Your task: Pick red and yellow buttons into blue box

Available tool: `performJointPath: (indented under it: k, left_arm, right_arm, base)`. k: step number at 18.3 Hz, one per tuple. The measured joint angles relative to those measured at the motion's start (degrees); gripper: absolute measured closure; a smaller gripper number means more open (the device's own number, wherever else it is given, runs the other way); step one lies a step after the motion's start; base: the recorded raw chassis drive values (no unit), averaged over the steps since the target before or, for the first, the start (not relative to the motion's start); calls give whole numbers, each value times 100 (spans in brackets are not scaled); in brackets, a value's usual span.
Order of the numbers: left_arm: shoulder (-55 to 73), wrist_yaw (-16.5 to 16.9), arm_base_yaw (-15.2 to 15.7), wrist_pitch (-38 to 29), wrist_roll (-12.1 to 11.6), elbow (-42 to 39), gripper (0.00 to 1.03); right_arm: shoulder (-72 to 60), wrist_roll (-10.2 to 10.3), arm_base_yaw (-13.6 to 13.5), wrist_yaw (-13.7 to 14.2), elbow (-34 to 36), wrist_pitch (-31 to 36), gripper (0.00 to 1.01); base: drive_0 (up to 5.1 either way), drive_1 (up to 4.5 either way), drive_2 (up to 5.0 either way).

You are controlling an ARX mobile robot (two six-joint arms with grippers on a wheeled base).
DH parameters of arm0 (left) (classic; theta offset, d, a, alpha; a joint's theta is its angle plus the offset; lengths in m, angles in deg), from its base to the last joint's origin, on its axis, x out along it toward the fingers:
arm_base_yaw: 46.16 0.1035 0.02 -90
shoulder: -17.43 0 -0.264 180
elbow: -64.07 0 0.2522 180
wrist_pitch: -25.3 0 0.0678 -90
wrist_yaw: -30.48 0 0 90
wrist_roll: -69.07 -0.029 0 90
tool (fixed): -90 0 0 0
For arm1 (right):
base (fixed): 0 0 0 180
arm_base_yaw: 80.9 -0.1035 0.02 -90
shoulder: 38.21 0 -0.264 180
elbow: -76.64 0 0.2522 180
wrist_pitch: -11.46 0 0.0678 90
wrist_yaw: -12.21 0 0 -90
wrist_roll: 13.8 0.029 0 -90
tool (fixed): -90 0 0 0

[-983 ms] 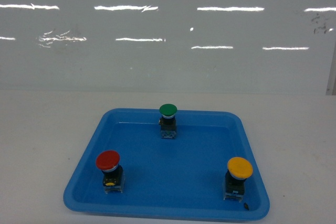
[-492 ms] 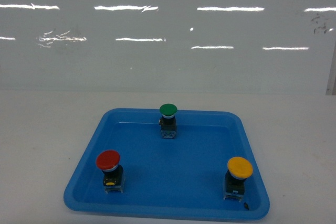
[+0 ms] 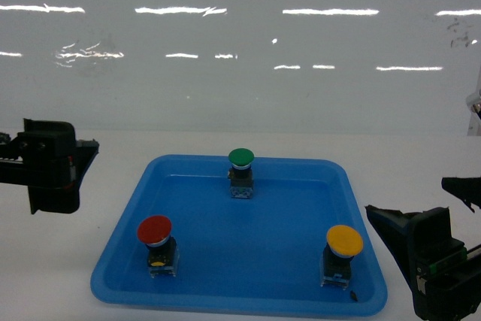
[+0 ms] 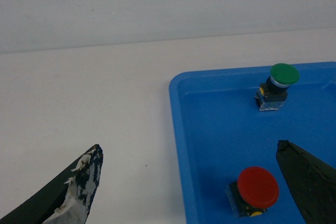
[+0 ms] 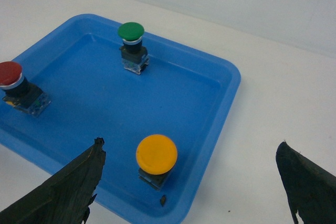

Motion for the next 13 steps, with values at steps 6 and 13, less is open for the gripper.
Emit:
performJointPath:
  k: [6,13]
  left_arm:
    - [-7,11,66,-2,98,-13,5]
    - [-9,11,66,-2,107,-13,5]
  right_arm:
    - [55,-70,-11,116,7,59,3]
    - [-879,-313,-365,144,-170,400,3]
  base:
    - [0,0,0]
    - [0,0,0]
